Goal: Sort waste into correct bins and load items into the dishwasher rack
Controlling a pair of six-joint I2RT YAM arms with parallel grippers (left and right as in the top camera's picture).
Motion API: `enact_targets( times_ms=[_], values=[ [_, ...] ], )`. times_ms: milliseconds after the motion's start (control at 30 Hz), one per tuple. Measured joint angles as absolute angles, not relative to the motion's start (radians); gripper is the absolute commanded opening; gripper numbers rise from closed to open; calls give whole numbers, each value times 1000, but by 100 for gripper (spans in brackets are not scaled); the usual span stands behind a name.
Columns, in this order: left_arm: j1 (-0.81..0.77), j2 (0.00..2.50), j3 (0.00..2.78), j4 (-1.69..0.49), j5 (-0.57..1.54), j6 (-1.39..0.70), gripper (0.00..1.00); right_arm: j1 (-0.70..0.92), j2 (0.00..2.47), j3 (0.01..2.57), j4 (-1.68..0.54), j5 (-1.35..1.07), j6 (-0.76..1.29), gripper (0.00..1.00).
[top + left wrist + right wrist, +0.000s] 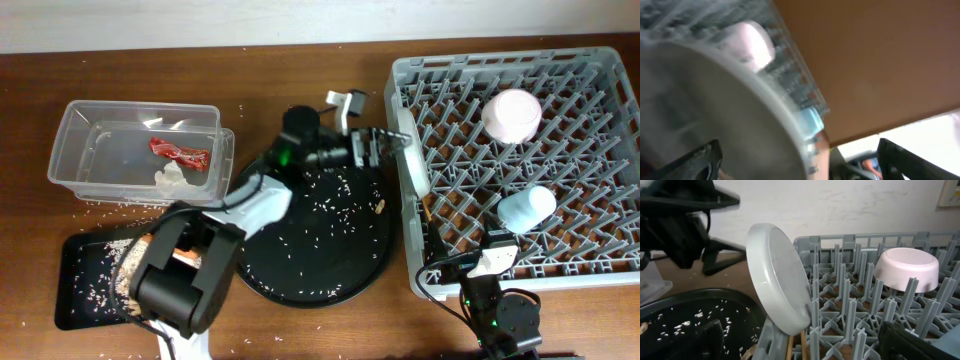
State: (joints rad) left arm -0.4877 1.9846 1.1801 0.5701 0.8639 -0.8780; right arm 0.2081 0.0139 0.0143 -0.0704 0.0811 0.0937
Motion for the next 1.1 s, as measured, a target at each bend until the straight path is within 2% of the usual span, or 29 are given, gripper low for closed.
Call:
enact_targets(
  times_ms=[167, 333, 467, 600, 733, 1100],
  values=[
    [-383, 1884, 1253, -64, 744, -646, 99, 208, 14, 14, -70, 81, 93, 98],
    [-339, 1631, 1434, -723, 390, -373, 99, 208, 14, 14, -70, 81, 93, 98],
    [-295, 1406, 1507, -1017, 84, -244, 99, 208, 14, 14, -70, 81, 93, 98],
    [-288, 1270, 1518, -1251, -70, -203, 99, 208, 14, 14, -70, 81, 93, 98],
    [-288, 1199, 1518, -1407, -117, -189, 99, 208, 14, 14, -70, 81, 93, 98],
    [-288, 1185, 1517, -1449, -129, -179, 99, 208, 14, 14, -70, 81, 94, 98]
  ],
)
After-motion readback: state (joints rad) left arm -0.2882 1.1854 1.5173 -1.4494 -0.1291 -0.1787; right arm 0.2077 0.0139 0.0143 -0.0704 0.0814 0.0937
